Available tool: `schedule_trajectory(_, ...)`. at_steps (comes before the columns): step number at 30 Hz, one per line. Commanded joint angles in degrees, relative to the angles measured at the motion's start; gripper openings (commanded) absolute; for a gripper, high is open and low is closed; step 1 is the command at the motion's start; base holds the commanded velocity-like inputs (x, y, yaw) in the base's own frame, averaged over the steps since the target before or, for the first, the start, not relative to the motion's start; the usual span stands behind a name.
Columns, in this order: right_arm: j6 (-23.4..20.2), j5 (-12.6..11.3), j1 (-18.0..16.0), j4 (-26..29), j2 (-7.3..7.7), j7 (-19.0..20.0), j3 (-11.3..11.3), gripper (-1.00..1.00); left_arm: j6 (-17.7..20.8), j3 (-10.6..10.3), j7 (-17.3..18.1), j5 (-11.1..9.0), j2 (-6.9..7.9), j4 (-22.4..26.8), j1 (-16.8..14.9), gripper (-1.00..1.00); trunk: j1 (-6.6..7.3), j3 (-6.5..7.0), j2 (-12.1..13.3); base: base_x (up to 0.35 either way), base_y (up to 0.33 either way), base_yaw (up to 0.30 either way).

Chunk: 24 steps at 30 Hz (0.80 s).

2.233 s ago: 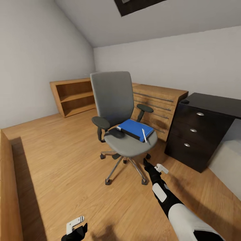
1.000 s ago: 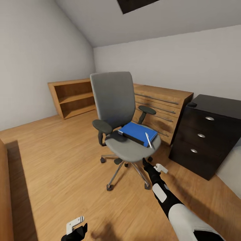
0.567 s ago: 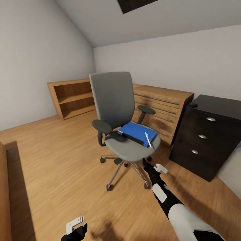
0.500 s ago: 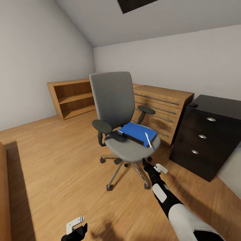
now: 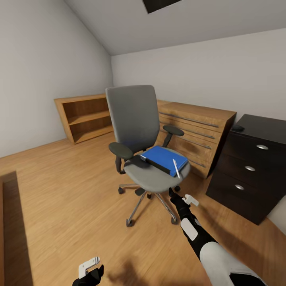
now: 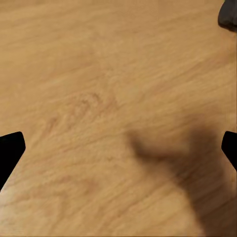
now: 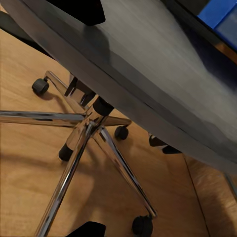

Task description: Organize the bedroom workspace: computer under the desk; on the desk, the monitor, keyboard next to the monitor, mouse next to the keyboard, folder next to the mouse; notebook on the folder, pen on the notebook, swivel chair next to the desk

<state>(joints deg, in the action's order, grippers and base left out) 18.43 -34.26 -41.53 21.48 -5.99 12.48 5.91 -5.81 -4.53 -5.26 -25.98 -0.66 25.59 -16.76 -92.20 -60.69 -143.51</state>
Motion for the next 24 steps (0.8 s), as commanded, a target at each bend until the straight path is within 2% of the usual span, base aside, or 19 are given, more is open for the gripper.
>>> schedule_trajectory(1,0.0,-0.6,0.0,-0.1,-0.06,0.6,0.3,1.0,-0.3,-0.5,-0.4,-0.5,0.05,0.0,0.0,1.0,-0.02,-0.05,0.0,0.231,0.008,0.0)
schedule_trajectory(24,0.0,-0.6,0.0,-0.1,-0.04,0.6,0.3,1.0,-0.3,-0.5,-0.4,-0.4,0.05,0.0,0.0,1.0,-0.02,-0.05,0.0,0.184,0.001,0.0)
